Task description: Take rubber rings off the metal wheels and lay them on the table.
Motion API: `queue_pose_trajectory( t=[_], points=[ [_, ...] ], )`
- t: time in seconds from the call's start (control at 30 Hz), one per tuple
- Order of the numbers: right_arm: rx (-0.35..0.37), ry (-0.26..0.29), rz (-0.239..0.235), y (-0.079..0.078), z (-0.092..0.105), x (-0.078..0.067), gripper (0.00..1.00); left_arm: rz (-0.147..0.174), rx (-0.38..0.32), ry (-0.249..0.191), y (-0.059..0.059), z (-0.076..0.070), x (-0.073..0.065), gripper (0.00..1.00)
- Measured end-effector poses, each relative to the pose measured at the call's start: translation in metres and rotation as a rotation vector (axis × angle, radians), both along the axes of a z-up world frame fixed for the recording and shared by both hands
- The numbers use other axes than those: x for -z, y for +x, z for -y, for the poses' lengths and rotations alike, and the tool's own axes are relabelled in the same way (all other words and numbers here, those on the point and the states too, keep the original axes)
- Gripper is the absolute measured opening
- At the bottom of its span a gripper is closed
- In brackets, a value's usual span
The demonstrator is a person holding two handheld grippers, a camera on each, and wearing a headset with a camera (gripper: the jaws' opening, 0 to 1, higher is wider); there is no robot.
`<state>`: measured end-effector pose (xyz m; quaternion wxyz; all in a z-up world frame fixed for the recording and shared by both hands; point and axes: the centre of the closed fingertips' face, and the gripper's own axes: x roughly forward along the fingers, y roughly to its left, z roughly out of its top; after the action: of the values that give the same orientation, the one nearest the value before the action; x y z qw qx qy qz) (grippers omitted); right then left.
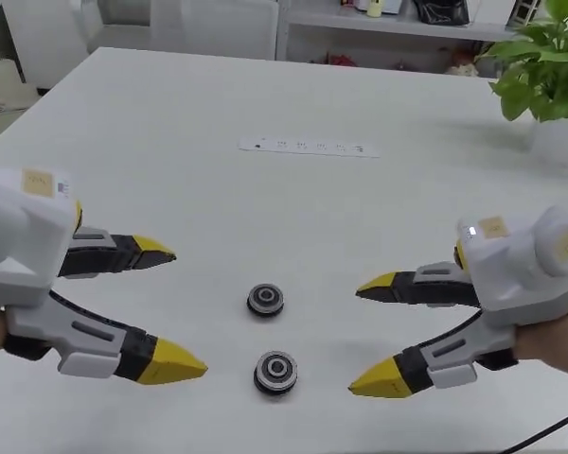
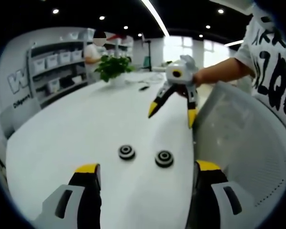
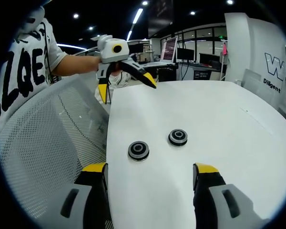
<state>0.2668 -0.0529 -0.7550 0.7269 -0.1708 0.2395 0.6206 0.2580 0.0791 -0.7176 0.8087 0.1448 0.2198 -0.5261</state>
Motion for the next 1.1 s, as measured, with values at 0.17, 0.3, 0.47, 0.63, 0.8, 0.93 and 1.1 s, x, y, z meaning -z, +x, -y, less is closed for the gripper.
queue_pose_trajectory(
  t=[0.17, 0.3, 0.47, 0.63, 0.8, 0.93, 1.1],
  points=[
    [-0.011, -0.007, -0.006, 0.000, -0.002, 0.003, 0.69, -0.005, 0.009, 0.004, 0.000, 0.002, 0.002, 0.80],
    [-0.021, -0.011, -0.009, -0.002, -0.005, 0.004, 0.68, -0.017, 0.013, 0.003, 0.000, 0.003, 0.005, 0.80],
    [-0.034, -0.016, -0.009, -0.002, -0.007, 0.005, 0.68, -0.022, 0.018, 0.006, 0.000, 0.003, 0.008, 0.79],
    [-0.041, -0.015, -0.013, -0.002, -0.009, 0.007, 0.67, -0.031, 0.026, 0.009, 0.000, 0.005, 0.011, 0.77],
    [-0.049, -0.021, -0.019, -0.002, -0.010, 0.010, 0.66, -0.037, 0.033, 0.014, 0.001, 0.007, 0.014, 0.77],
    [-0.054, -0.022, -0.023, -0.004, -0.012, 0.011, 0.65, -0.039, 0.041, 0.018, 0.003, 0.009, 0.016, 0.76],
    [-0.067, -0.028, -0.030, -0.006, -0.014, 0.015, 0.64, -0.058, 0.054, 0.020, 0.002, 0.012, 0.020, 0.72]
  ],
)
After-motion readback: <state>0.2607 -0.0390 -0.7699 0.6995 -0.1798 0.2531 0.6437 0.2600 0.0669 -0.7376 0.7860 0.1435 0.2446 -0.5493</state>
